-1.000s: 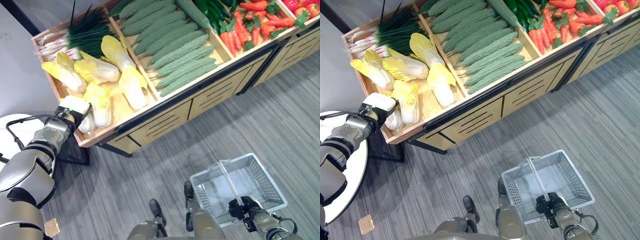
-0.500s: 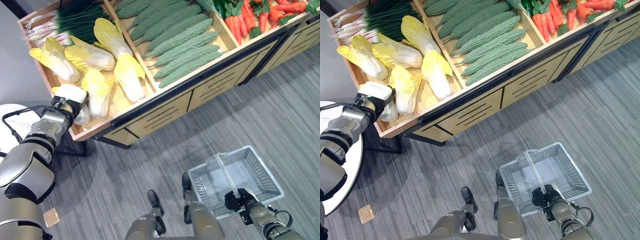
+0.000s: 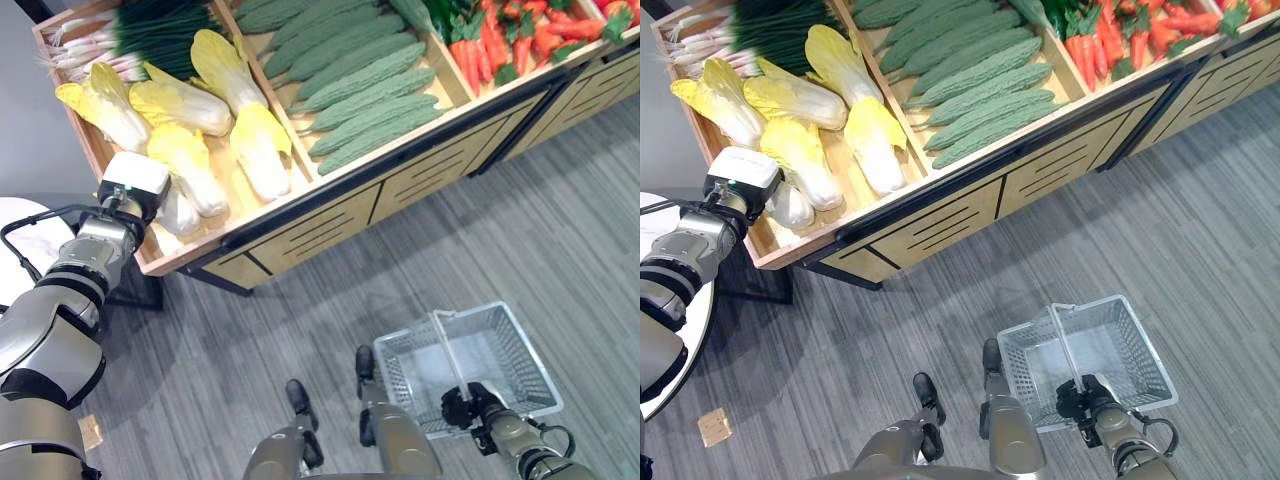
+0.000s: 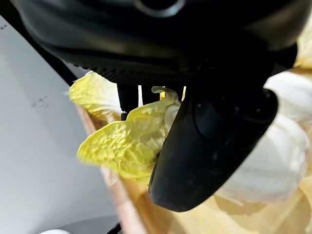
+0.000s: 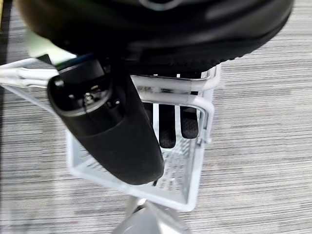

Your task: Get the vegetables into the basket

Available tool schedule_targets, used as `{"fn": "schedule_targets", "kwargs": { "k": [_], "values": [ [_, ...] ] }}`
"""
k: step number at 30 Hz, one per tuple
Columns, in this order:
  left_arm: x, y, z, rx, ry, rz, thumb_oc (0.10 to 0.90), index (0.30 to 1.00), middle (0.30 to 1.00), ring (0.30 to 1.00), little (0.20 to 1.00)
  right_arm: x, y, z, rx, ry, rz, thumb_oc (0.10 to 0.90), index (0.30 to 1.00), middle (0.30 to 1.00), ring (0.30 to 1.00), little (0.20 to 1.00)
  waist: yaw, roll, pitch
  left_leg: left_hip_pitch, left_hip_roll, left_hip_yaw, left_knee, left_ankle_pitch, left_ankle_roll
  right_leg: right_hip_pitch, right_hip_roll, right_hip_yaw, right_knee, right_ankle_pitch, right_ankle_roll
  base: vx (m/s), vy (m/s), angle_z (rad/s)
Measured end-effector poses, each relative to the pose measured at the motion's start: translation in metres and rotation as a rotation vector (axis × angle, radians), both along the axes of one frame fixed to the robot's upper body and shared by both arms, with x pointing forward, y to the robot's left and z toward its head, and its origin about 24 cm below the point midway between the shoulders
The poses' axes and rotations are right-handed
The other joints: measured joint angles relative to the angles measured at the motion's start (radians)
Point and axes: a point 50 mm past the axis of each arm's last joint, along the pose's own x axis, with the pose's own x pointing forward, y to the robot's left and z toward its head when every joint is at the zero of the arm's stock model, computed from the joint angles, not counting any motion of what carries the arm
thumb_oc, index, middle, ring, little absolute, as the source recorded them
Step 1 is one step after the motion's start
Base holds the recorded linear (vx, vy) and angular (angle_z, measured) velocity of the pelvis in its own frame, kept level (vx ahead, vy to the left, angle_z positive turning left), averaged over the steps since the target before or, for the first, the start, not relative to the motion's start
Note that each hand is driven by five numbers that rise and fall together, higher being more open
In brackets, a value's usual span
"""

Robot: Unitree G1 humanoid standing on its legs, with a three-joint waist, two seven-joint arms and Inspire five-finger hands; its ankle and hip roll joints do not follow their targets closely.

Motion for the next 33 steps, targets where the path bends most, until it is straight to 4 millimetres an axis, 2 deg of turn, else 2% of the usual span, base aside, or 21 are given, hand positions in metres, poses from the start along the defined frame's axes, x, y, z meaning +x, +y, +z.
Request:
{"fn": "schedule_targets", "kwargs": {
  "k": [4,8,11,13,15,18,21,22,28,33],
  "values": [
    [0.002,-0.021,0.002,-0.019,-0.018,-0.107,0.400,0.300,0.300,0.300,0.300,-0.006,0.004,-0.004,0.013,0.020,-0.003,0.400,0.300,0.300,0.300,0.300,0.007,-0.010,-0.003,0.029,0.000,-0.009,0.000,0.000,0.000,0.035,-0.003,-0.012,0.000,-0.004,0.004,0.00,-0.002,0.08],
    [-0.002,-0.045,0.021,-0.069,-0.090,-0.255,0.400,0.300,0.300,0.300,0.300,-0.016,0.004,-0.008,0.020,0.050,-0.010,0.400,0.300,0.300,0.300,0.300,0.022,-0.013,-0.005,0.058,0.001,-0.020,0.000,0.000,0.000,0.069,-0.004,-0.021,0.000,-0.007,0.004,0.01,0.005,0.08],
    [-0.007,-0.045,0.037,-0.116,-0.156,-0.282,0.400,0.300,0.300,0.300,0.300,-0.019,0.005,-0.010,0.029,0.063,-0.013,0.400,0.300,0.300,0.300,0.300,0.022,-0.015,-0.006,0.078,0.002,-0.023,-0.002,-0.001,-0.001,0.090,-0.004,-0.026,0.000,-0.008,0.004,0.00,0.006,0.01],
    [-0.011,-0.040,0.054,-0.136,-0.225,-0.284,0.400,0.300,0.300,0.300,0.300,-0.023,0.009,-0.012,0.047,0.081,-0.010,0.400,0.300,0.300,0.300,0.300,0.023,-0.022,-0.014,0.095,0.003,-0.031,-0.005,-0.001,-0.002,0.110,-0.004,-0.030,0.000,-0.011,0.004,0.01,0.018,0.08],
    [-0.016,-0.034,0.061,-0.174,-0.277,-0.276,0.400,0.300,0.300,0.300,0.300,-0.033,0.011,-0.017,0.054,0.110,-0.012,0.400,0.300,0.300,0.300,0.300,0.022,-0.025,-0.038,0.102,0.004,-0.042,-0.005,-0.002,-0.003,0.121,-0.004,-0.040,-0.001,-0.018,0.005,0.00,0.018,0.14],
    [-0.023,-0.021,0.049,-0.202,-0.280,-0.226,0.400,0.300,0.300,0.300,0.300,-0.056,0.014,-0.025,0.071,0.173,-0.035,0.400,0.300,0.300,0.300,0.300,0.027,-0.028,-0.100,0.105,0.004,-0.048,-0.003,-0.003,-0.003,0.126,-0.004,-0.044,-0.001,-0.024,0.006,-0.01,0.021,0.07],
    [-0.025,-0.013,0.043,-0.203,-0.266,-0.189,0.400,0.300,0.300,0.300,0.300,-0.061,0.015,-0.026,0.078,0.185,-0.035,0.400,0.300,0.300,0.300,0.300,0.031,-0.032,-0.103,0.112,0.002,-0.048,0.000,-0.003,-0.003,0.134,-0.007,-0.044,-0.001,-0.024,0.007,0.00,0.000,0.00],
    [-0.030,-0.005,0.034,-0.238,-0.257,-0.154,0.400,0.300,0.300,0.300,0.300,-0.062,0.017,-0.027,0.082,0.189,-0.034,0.400,0.300,0.300,0.300,0.300,0.031,-0.036,-0.106,0.118,0.001,-0.047,0.000,-0.003,-0.002,0.138,-0.007,-0.042,-0.001,-0.025,0.009,0.00,0.000,0.00],
    [-0.048,0.016,-0.001,-0.317,-0.193,-0.058,0.400,0.300,0.300,0.300,0.300,-0.073,0.019,-0.030,0.084,0.221,-0.027,0.400,0.300,0.300,0.300,0.300,0.031,-0.045,-0.113,0.120,0.002,-0.046,0.000,-0.003,-0.002,0.139,-0.007,-0.042,-0.001,-0.030,0.014,0.00,0.000,0.00],
    [-0.050,0.015,-0.012,-0.420,-0.213,-0.027,0.400,0.300,0.300,0.300,0.300,-0.077,0.020,-0.031,0.092,0.232,-0.029,0.400,0.300,0.300,0.300,0.300,0.044,-0.054,-0.121,0.121,0.001,-0.047,0.000,-0.003,-0.002,0.141,-0.007,-0.042,-0.001,-0.026,0.009,0.00,0.000,0.00]
  ]
}}
